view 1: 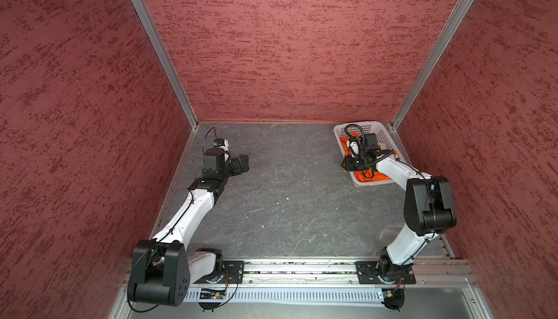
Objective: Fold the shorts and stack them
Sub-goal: 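Reach into the basket and grasp the orange shorts with the right gripper, then lift the orange shorts out of the basket and drop them on the table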
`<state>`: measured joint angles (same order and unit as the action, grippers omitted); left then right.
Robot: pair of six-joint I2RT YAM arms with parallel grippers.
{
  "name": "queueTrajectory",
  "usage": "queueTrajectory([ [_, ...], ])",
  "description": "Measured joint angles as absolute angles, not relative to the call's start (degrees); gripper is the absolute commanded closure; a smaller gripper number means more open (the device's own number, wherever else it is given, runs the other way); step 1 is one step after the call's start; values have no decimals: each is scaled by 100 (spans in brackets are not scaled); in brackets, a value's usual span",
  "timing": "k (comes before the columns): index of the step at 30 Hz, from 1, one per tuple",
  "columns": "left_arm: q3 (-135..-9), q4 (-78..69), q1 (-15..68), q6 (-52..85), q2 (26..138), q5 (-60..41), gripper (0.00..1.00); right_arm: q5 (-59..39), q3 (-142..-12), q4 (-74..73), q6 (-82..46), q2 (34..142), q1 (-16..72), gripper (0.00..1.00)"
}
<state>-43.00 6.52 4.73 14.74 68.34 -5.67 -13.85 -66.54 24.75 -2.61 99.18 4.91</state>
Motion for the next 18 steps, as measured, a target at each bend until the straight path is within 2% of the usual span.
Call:
queueTrajectory([
  [12, -4300, 642, 554, 1479, 6796, -569, 0, -1063, -6569, 1734, -1498, 9751, 534, 66],
  [14, -4300, 639, 554, 1479, 6753, -569, 0, -1031, -6569, 1704, -1612, 9751, 578, 59],
  [18, -4300, 642, 554, 1479, 6696, -569, 0, -1157, -6571, 1704, -1861, 9751, 687, 37],
])
